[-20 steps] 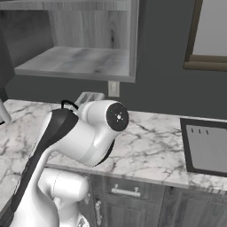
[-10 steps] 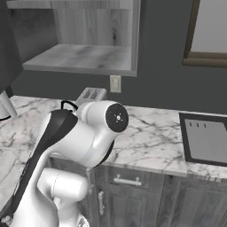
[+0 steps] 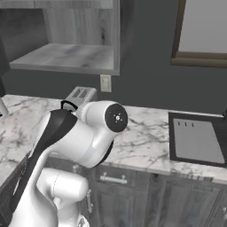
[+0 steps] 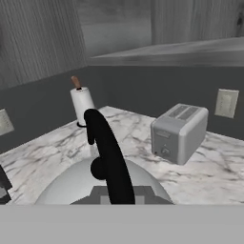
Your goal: Open the cabinet, pick the kettle from the cabinet, and place it in the sink.
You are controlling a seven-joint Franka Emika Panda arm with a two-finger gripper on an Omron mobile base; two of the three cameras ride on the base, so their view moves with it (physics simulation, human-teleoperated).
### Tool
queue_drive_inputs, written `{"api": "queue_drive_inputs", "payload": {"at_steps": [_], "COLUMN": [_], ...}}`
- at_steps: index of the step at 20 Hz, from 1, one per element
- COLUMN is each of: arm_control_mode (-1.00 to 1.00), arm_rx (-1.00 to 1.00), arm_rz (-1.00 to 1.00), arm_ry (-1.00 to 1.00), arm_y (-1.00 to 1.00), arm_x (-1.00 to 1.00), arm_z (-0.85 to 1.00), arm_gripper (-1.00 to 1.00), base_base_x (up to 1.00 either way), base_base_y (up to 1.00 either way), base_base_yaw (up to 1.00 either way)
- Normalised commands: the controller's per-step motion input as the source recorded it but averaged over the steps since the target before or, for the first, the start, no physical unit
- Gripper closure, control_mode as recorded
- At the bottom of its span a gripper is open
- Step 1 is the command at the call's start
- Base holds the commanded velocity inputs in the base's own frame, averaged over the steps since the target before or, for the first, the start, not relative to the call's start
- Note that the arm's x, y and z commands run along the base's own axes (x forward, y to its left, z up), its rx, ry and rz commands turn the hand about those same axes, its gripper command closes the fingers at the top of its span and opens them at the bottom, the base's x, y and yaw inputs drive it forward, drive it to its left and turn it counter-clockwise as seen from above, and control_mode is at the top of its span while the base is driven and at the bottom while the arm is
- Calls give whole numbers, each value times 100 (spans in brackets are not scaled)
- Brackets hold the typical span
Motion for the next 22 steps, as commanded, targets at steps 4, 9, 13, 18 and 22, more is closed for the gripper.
{"api": "queue_drive_inputs", "payload": {"at_steps": [4,9,13,18,22], "arm_control_mode": [100,100,100,100,100], "arm_rx": [0,0,0,0,0], "arm_rz": [0,0,0,0,0], "arm_ry": [0,0,0,0,0], "arm_y": [0,0,0,0,0], "arm_x": [0,0,0,0,0], "arm_z": [0,0,0,0,0], "arm_gripper": [100,100,100,100,100], "base_base_x": [-3,-1,0,0,0], "base_base_y": [-54,-57,-59,-60,-62], "base_base_yaw": [3,2,1,1,0]}}
